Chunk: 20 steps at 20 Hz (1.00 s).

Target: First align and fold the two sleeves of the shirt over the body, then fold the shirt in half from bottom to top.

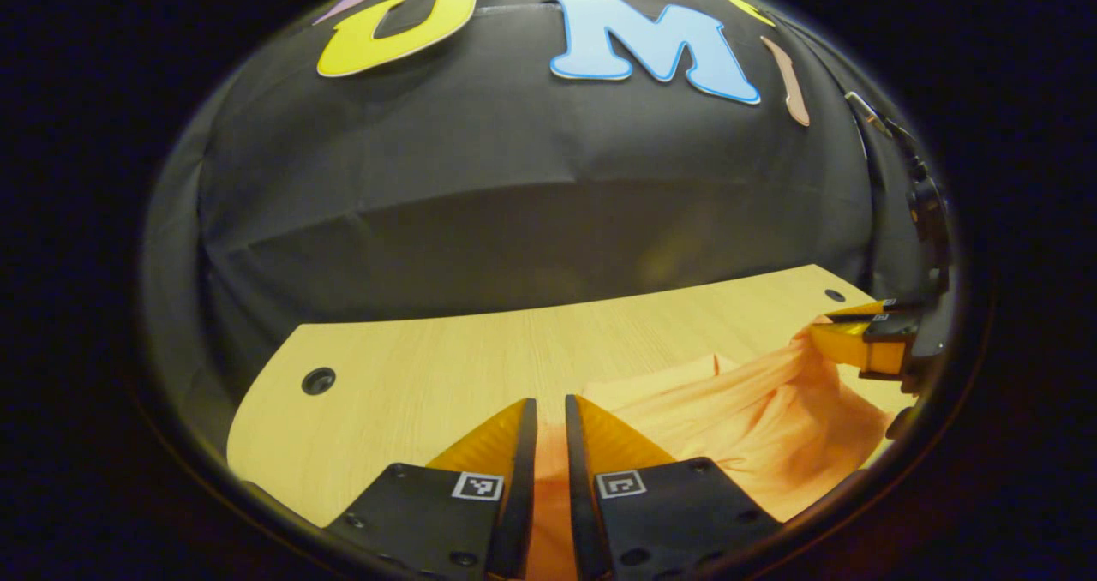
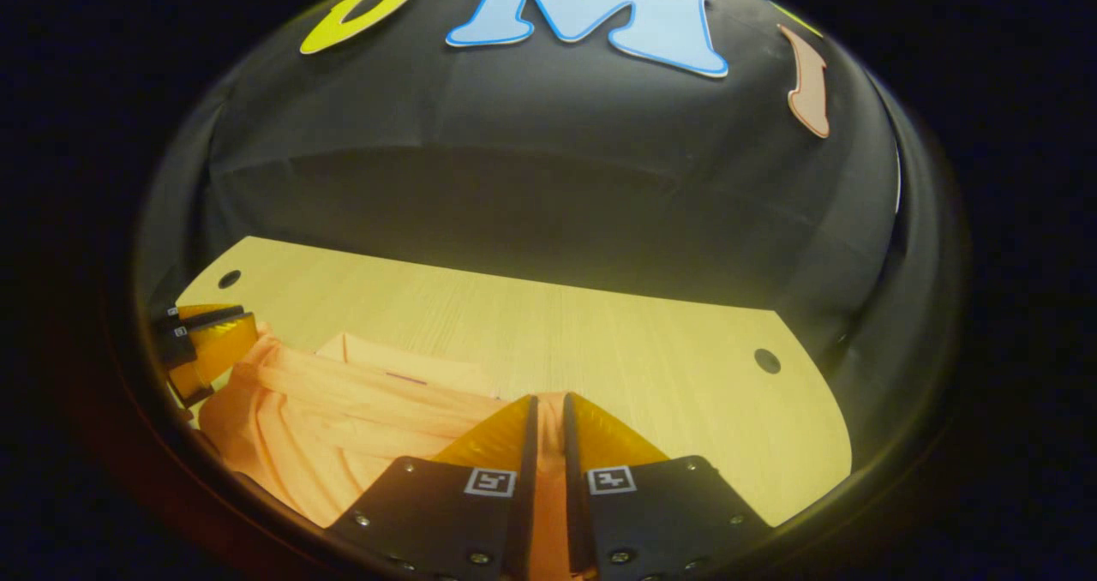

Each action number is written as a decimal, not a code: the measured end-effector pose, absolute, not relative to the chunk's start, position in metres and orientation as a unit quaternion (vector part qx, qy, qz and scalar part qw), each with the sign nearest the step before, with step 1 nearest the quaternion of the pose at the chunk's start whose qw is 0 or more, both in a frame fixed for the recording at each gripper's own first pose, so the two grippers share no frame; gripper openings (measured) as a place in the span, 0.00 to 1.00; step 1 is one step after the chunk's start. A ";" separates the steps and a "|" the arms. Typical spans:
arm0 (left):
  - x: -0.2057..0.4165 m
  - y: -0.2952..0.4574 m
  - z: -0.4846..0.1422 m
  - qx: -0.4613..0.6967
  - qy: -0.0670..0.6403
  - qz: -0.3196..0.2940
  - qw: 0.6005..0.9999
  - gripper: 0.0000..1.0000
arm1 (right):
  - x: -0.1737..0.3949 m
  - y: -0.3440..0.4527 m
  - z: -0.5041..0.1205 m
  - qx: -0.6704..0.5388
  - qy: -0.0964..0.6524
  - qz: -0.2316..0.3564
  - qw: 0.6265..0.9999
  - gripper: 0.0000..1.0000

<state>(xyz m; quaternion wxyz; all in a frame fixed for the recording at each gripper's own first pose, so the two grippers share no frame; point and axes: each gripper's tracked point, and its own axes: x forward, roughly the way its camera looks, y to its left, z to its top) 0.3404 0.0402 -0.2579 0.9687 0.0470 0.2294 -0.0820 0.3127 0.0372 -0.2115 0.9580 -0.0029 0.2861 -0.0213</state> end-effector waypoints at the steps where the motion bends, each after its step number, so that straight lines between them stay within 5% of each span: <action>1: 0.340 0.040 -0.251 0.047 0.225 -0.079 0.970 0.31 | 0.311 0.037 -0.208 -0.004 0.286 -0.018 0.958 0.16; 6: 0.328 0.035 -0.223 0.046 0.204 -0.076 0.975 0.54 | 0.300 0.039 -0.191 -0.010 0.276 0.000 0.961 0.16; 8: 0.322 0.036 -0.215 0.045 0.200 -0.073 0.976 0.65 | 0.295 0.040 -0.187 -0.008 0.279 0.007 0.960 0.46; 10: 0.317 0.035 -0.205 0.043 0.194 -0.072 0.977 0.70 | 0.291 0.041 -0.179 -0.012 0.275 0.011 0.961 0.47; 14: 0.307 0.038 -0.186 0.044 0.179 -0.065 0.981 0.82 | 0.283 0.039 -0.157 -0.018 0.257 0.017 0.966 0.72; 20: 0.288 0.038 -0.148 0.040 0.140 -0.058 0.988 0.89 | 0.265 0.028 -0.117 -0.007 0.224 0.013 0.975 0.72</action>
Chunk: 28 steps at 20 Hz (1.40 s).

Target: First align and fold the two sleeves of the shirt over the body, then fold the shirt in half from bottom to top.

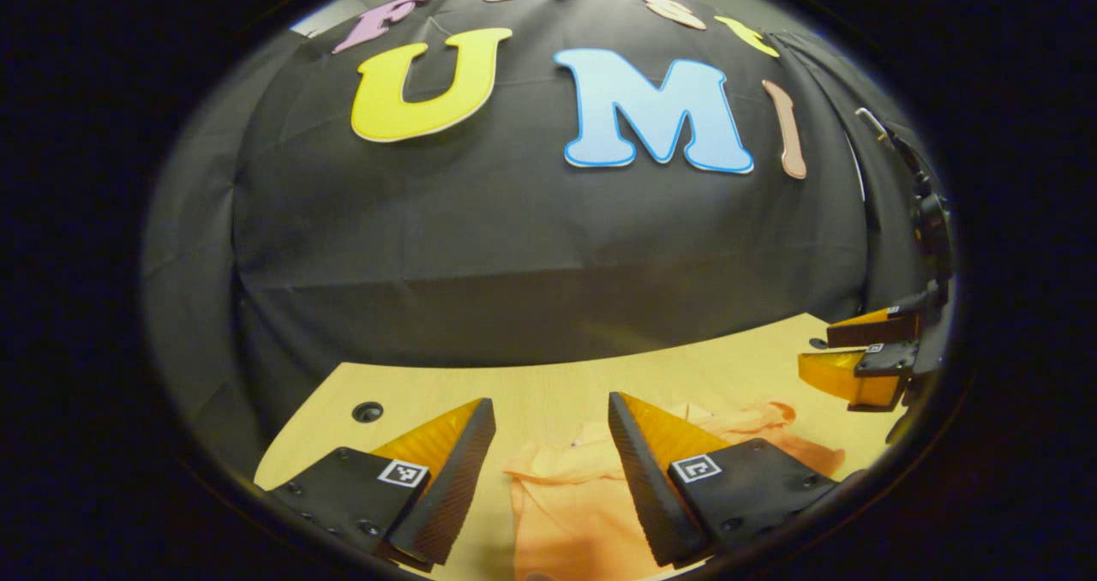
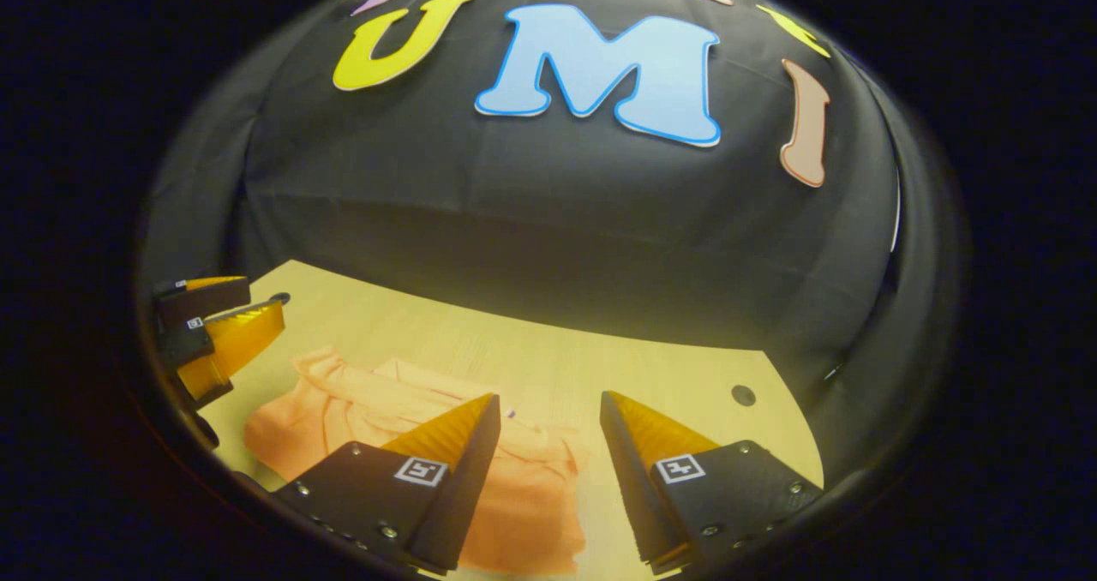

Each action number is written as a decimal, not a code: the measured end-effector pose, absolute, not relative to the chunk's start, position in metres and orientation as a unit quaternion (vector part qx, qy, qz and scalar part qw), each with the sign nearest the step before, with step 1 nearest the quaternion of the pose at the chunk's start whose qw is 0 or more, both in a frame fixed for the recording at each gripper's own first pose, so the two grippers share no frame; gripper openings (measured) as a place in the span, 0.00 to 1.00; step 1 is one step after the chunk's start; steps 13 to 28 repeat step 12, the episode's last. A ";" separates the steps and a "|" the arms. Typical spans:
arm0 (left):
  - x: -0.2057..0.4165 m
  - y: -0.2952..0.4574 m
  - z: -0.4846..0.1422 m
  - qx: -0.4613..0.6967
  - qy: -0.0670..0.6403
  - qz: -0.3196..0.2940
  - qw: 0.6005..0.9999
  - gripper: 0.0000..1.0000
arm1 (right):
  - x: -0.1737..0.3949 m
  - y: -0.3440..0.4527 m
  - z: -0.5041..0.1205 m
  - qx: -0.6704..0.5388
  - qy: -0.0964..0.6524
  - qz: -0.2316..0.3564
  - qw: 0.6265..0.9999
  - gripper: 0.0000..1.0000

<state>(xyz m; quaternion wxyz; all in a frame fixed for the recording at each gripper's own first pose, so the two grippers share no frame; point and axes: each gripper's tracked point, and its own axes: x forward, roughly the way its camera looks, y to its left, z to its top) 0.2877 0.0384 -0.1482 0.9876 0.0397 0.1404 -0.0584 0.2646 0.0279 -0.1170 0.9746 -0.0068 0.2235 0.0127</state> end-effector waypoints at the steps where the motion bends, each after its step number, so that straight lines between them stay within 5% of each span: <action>1: 0.283 0.037 -0.141 0.040 0.135 -0.058 0.988 0.89 | 0.261 0.025 -0.108 -0.003 0.215 0.008 0.976 0.73; 12: 0.214 0.018 -0.085 0.025 0.088 -0.061 0.994 0.87 | 0.192 0.003 -0.035 0.018 0.135 0.000 0.991 0.73; 28: 0.214 0.018 -0.085 0.025 0.088 -0.061 0.994 0.87 | 0.192 0.003 -0.035 0.018 0.135 0.000 0.991 0.73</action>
